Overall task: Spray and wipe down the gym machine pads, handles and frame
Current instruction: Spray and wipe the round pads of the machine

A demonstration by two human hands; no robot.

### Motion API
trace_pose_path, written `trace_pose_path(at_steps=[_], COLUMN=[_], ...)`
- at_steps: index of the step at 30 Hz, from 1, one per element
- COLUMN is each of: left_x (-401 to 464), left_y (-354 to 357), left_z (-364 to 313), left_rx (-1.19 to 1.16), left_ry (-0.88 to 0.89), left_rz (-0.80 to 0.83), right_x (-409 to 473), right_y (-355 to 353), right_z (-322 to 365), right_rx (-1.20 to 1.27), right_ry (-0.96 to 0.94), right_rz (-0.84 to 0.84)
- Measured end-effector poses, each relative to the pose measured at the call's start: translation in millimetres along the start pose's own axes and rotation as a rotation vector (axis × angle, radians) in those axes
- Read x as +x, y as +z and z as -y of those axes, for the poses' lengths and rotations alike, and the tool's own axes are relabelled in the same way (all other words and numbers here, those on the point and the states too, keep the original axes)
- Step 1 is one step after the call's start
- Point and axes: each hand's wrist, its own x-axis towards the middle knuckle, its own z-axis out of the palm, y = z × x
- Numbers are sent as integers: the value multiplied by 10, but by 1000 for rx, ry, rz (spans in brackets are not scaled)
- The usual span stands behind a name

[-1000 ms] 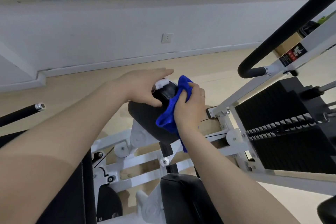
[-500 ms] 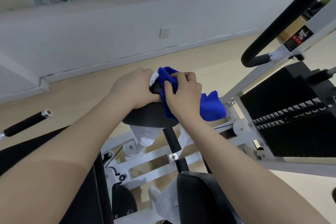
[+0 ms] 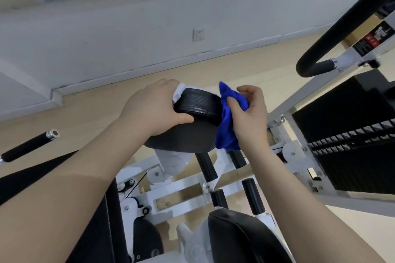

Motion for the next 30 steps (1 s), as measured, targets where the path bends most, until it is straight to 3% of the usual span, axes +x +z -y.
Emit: trace_pose_path(at_steps=[3,8,11,15,19,23,25,27,30], left_x=[-6,20,48,-8,-48,-18,-7,-33,-44], left_y=[26,74,58,58,53,61,63,63,95], left_z=[-9,-11,-13,-31,-76,-84,-79,-71,-49], left_rx=[-21,-58,-91,-100,-109,-140,-125,-111,-105], left_ry=[3,3,7,-14,-42,-61,-64,-68,-69], left_rz=[-14,-29,-11,-17,-20,-11,-21,-41,-56], right_x=[125,-45,84,256,135,-27,69,175,97], right_y=[34,209,206,-29,-111,17,31,41,224], right_z=[-264,-1083,-966,-461,-379,-520,-409,-151,368], right_rx=[-42,21,254,420,328,323,330,263,-165], right_ry=[-21,708,820,729,546,782,768,611,180], right_rz=[-67,127,89,9,-6,52,60,64,220])
